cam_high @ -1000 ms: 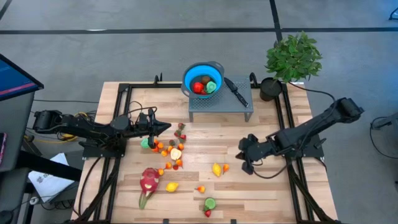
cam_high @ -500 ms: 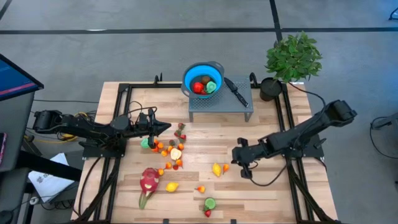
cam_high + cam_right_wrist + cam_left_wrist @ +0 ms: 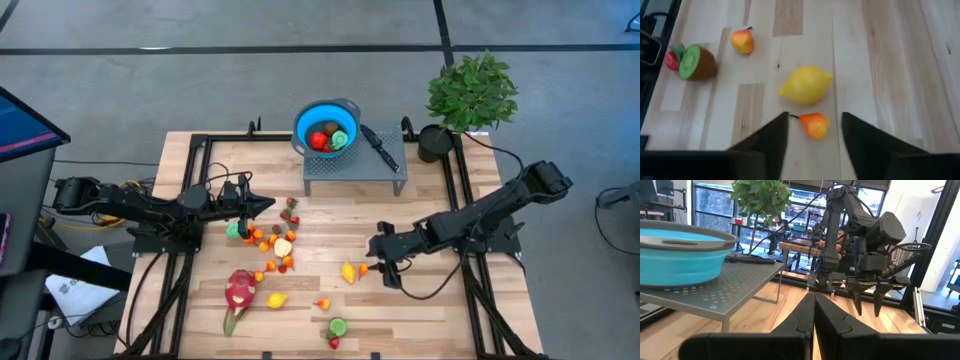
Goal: Pick & Place Fruit
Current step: Put the yellow pear into the strainer bowl
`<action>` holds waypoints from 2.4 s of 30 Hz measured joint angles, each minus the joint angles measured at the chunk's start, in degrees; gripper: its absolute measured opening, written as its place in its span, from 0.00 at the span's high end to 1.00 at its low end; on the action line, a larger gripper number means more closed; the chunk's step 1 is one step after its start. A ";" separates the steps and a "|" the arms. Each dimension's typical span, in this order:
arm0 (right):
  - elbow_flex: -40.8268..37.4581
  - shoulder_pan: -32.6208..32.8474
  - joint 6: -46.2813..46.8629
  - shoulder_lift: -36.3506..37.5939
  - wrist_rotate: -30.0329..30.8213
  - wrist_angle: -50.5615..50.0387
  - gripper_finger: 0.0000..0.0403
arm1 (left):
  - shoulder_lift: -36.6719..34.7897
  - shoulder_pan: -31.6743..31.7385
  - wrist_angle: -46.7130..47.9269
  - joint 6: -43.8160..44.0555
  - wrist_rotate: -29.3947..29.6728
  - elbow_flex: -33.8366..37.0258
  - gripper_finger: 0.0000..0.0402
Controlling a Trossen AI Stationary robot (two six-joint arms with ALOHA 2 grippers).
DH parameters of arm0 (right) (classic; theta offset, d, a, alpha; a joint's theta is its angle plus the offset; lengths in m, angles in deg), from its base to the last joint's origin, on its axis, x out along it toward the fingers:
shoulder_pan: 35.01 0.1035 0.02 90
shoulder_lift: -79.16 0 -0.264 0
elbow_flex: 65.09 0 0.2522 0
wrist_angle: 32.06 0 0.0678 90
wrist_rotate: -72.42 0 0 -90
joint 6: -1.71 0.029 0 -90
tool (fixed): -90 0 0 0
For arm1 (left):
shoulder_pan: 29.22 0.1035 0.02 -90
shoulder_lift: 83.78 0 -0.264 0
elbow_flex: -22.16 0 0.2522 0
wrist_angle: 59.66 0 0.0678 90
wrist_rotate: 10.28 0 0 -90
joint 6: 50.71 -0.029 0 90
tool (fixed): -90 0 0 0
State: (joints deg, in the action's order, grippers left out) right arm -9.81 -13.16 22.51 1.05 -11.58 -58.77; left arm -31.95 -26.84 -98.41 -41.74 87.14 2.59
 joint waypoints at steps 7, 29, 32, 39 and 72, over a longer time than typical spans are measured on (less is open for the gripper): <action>0.00 -0.02 -2.96 0.00 0.00 0.00 0.27 | 0.00 0.02 0.00 0.23 0.02 0.00 1.00; 0.00 0.00 -6.34 0.00 0.00 0.06 0.25 | 0.00 0.02 0.11 0.29 0.00 0.00 1.00; 0.00 0.00 -6.24 0.00 0.00 0.05 0.25 | 0.00 0.01 0.11 0.29 0.02 0.00 1.00; 0.00 0.00 -6.24 0.00 0.00 0.18 0.25 | 0.00 0.00 0.14 0.29 0.02 0.00 1.00; -0.08 -0.90 -6.24 -8.04 -2.11 4.95 0.25 | 0.00 0.02 0.18 0.30 0.02 0.00 1.00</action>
State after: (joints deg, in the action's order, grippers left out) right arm -9.89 -14.06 16.27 -6.99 -13.68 -53.82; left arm -31.95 -26.83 -98.23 -41.44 87.16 2.59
